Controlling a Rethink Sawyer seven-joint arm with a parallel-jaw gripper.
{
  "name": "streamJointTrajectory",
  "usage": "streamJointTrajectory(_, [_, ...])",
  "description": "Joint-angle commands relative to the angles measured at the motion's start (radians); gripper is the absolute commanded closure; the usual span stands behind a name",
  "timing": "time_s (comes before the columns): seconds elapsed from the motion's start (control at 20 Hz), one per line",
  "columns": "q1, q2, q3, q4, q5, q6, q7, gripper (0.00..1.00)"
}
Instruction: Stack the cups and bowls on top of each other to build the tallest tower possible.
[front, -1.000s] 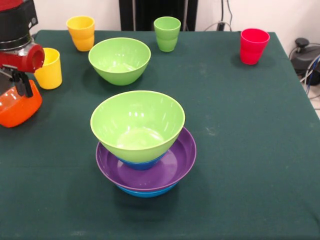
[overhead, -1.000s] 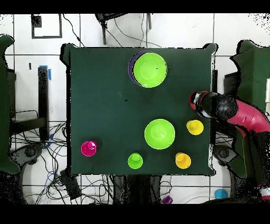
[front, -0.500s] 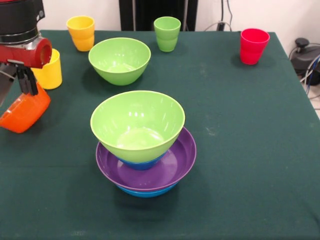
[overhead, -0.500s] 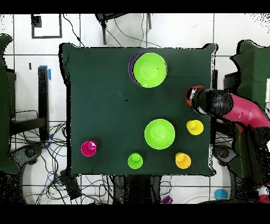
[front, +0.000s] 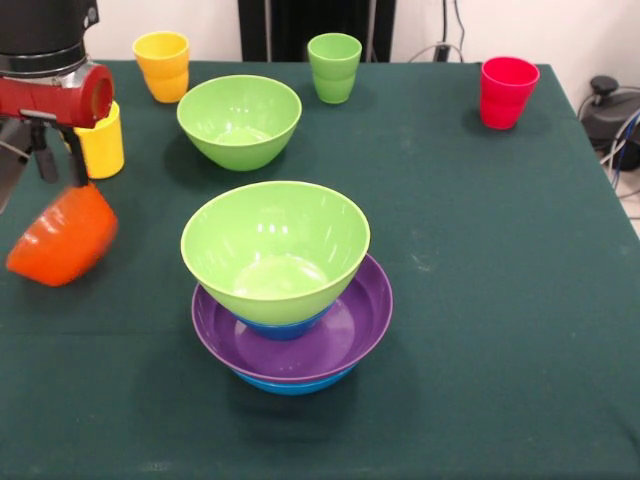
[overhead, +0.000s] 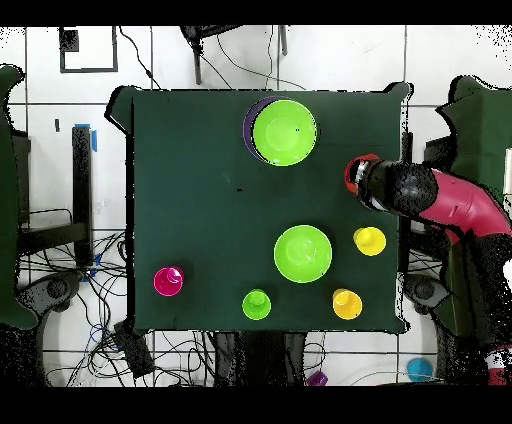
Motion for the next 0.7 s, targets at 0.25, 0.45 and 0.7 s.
streamJointTrajectory(0.25, [0.027,0.075,0.052,-0.001,-0.024,0.033,-0.085,0.00])
streamJointTrajectory(0.45, [0.021,0.109,0.061,-0.041,-0.028,0.042,-0.112,0.00])
streamJointTrajectory(0.7, [0.013,0.086,0.065,-0.025,-0.021,0.060,-0.121,0.00])
